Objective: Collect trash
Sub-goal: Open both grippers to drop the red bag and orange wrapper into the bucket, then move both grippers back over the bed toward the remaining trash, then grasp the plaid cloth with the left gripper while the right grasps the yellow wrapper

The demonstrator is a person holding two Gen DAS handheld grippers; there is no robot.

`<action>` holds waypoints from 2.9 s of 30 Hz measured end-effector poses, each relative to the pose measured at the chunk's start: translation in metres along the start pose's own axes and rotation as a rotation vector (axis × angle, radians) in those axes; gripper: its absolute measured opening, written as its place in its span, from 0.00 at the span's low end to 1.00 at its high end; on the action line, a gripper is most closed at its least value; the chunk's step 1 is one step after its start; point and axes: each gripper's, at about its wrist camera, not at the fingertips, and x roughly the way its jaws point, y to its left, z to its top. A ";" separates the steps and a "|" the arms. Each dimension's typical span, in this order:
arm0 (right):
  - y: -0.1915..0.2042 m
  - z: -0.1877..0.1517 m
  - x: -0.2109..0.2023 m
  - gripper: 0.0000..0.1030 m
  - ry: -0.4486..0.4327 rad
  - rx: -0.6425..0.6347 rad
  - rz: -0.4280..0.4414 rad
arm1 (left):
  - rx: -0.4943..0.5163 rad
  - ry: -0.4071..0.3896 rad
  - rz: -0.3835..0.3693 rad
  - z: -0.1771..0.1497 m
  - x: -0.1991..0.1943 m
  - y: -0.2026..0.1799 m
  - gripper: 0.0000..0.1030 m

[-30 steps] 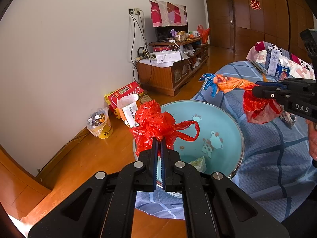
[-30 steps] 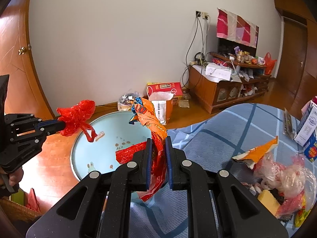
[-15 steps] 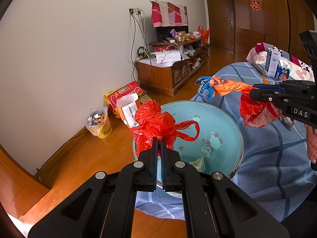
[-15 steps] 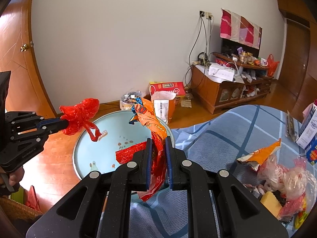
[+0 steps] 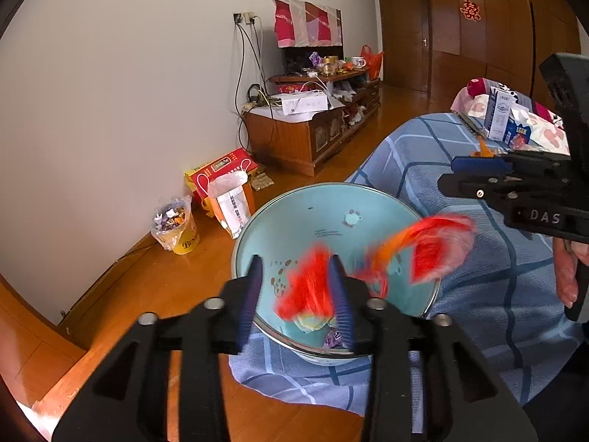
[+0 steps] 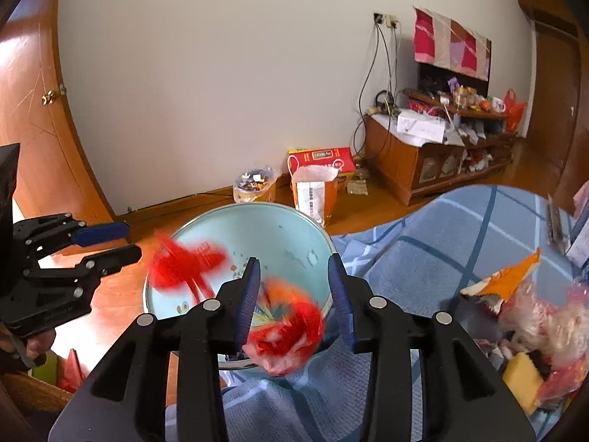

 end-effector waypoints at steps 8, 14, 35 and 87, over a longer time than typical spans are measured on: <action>-0.002 -0.004 -0.004 0.45 -0.003 0.010 -0.034 | 0.000 0.007 0.002 -0.001 0.003 -0.005 0.48; -0.004 -0.005 -0.009 0.48 -0.012 0.009 -0.039 | 0.004 0.008 0.002 0.000 0.003 -0.006 0.49; -0.098 -0.081 -0.140 0.61 -0.067 0.192 -0.296 | 0.144 -0.004 -0.103 0.019 0.017 -0.093 0.58; -0.225 -0.146 -0.227 0.14 -0.101 0.523 -0.529 | 0.213 -0.088 -0.306 0.047 -0.011 -0.183 0.06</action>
